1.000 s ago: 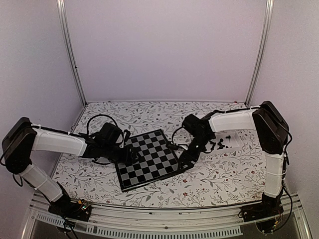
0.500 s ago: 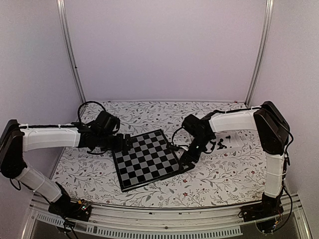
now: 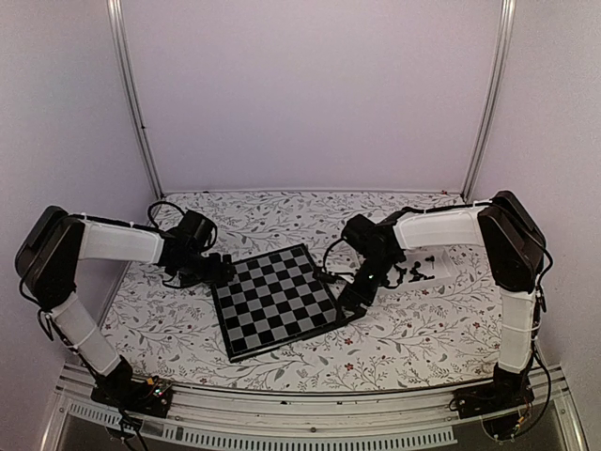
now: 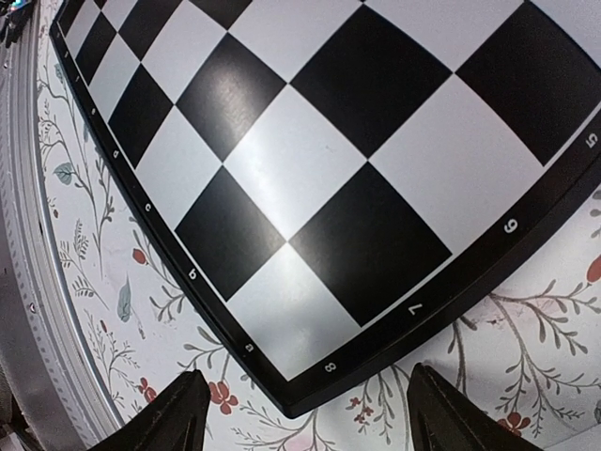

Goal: Set up the chess pieces on the board
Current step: Adjust the chessboard at the center of the board.

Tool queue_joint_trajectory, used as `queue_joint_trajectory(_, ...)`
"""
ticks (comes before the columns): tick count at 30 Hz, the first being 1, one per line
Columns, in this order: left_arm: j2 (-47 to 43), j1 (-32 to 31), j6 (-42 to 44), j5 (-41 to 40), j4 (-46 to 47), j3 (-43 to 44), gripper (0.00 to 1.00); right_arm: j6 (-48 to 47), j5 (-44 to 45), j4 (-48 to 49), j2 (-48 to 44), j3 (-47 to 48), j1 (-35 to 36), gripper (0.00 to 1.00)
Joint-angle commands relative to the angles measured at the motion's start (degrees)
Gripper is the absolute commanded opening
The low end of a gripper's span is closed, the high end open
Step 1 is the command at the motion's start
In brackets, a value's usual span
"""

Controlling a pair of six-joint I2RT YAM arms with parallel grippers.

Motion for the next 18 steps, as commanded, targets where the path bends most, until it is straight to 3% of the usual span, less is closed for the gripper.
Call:
queue_joint_trajectory(1,4.3,-0.3,1.0,5.4,2.3,4.4,0.99,-0.7,0.4,0.7,0.0,-0.3,2.0,0.76)
queue_joint_trajectory(12,7.0,-11.0,-2.0,8.4,5.2,3.8,0.98,-4.1,-0.9,-0.9,-4.5,-5.2,5.0,0.77)
queue_joint_trajectory(18,6.0,-12.5,-3.1,6.9,5.7,2.8,0.98,-4.4,1.8,-1.0,-5.7,-7.3,5.0,0.77)
